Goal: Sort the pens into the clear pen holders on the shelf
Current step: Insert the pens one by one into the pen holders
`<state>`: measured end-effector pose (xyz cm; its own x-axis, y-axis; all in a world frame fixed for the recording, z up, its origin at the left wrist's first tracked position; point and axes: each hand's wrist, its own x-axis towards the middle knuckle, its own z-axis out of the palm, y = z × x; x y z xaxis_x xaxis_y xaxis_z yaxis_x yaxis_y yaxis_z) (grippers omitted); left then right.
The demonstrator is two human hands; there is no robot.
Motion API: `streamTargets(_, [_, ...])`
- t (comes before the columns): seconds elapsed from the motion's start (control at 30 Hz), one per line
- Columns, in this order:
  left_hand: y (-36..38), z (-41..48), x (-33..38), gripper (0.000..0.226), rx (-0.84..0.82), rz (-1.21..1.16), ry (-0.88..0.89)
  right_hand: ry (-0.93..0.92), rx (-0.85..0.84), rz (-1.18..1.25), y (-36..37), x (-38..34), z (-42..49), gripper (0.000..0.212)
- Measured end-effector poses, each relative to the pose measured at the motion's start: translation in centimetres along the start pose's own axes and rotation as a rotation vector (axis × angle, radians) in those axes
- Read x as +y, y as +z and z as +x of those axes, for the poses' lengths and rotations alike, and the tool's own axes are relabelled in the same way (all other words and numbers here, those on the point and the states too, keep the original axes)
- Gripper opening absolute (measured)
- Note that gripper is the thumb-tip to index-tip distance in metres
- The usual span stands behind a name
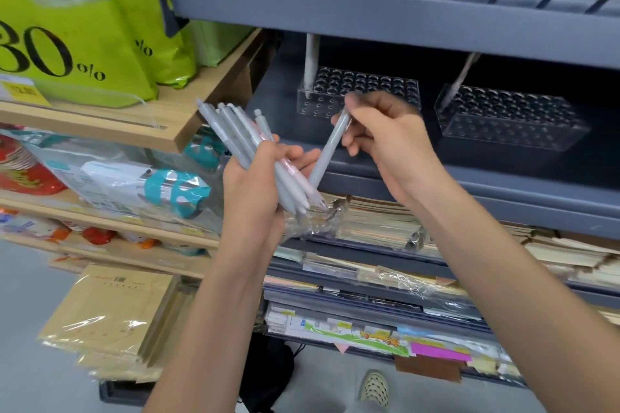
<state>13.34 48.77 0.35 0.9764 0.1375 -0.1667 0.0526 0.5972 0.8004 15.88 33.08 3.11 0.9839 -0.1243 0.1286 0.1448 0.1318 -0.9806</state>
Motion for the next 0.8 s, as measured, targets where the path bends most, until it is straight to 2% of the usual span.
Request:
streamTargets(0.13, [-0.8, 0.3, 1.0, 0.009, 0.124, -0.084, 0.084, -0.058, 0.179, 0.212, 0.1, -1.0, 0.4, 0.015])
streamTargets(0.2, [-1.6, 0.4, 1.4, 0.012, 0.124, -0.062, 0.074, -0.121, 0.237, 0.209, 0.0, -1.5, 1.1, 0.011])
streamTargets(0.3, [-2.5, 0.2, 1.6, 0.018, 0.091, -0.039, 0.028, -0.177, 0.233, 0.144, 0.2, -2.1, 2.5, 0.003])
streamTargets(0.43, [-3.0, -0.1, 1.6, 0.015, 0.083, -0.013, 0.018, -0.202, 0.251, 0.044, 0.8, -2.5, 4.7, 0.009])
streamTargets(0.6, [-3.9, -0.1, 2.0, 0.016, 0.074, 0.025, 0.029, -0.204, 0.262, -0.252, 1.6, -2.3, 6.6, 0.025])
streamTargets(0.8, [-4.5, 0.1, 2.4, 0.016, 0.078, 0.039, 0.036, -0.152, 0.205, -0.425, 3.4, -2.6, 7.2, 0.026])
